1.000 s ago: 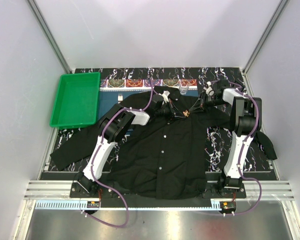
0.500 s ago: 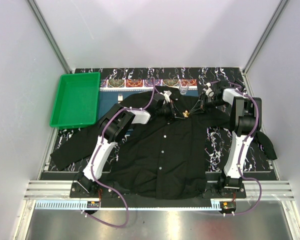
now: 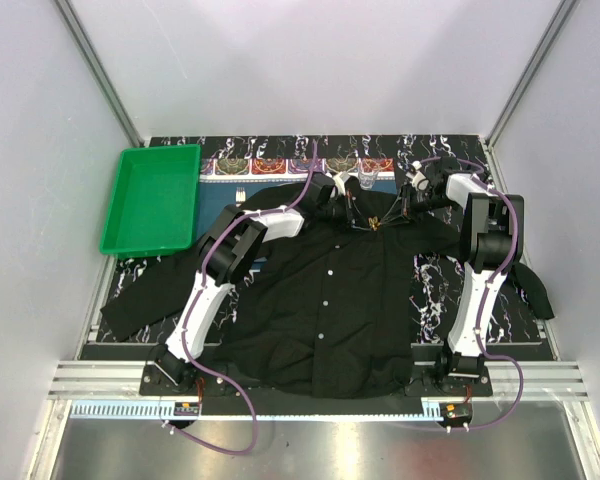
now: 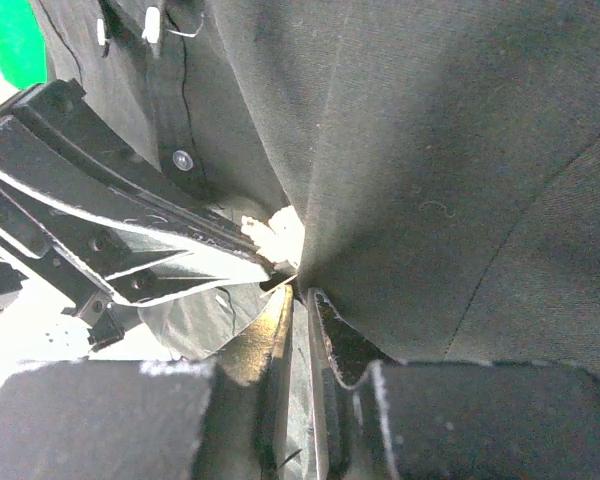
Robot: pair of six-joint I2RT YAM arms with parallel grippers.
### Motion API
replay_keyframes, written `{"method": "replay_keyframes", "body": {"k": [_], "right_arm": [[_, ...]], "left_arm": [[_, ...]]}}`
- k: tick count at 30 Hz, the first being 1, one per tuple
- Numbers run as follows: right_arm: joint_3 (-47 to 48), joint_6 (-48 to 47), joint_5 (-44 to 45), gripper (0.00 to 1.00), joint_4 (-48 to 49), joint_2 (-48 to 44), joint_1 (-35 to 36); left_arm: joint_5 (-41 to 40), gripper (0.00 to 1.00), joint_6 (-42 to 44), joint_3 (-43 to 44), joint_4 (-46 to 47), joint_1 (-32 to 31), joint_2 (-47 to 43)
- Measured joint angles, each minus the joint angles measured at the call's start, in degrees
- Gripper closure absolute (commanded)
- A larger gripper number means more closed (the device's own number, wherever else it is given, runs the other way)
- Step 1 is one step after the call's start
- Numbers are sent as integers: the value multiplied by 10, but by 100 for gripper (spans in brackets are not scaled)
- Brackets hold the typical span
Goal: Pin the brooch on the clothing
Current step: Pin the brooch to the clothes.
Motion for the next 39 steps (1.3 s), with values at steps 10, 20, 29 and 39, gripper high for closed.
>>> {"method": "replay_keyframes", "body": {"k": [10,20,29,39], "right_arm": [[38,-17,-1,83,-18,5,0],[54,-30,-1,78,-43,20,0],[54,-18,-1,78,-41,23,4],[51,9,0,80,-27,35,21]], "left_arm": [[6,100,28,26,-23,0,4],[9,100,31,26,-26,0,7],[9,100,29,26,-22,0,7],[9,100,20,26,-17,0,7]]}}
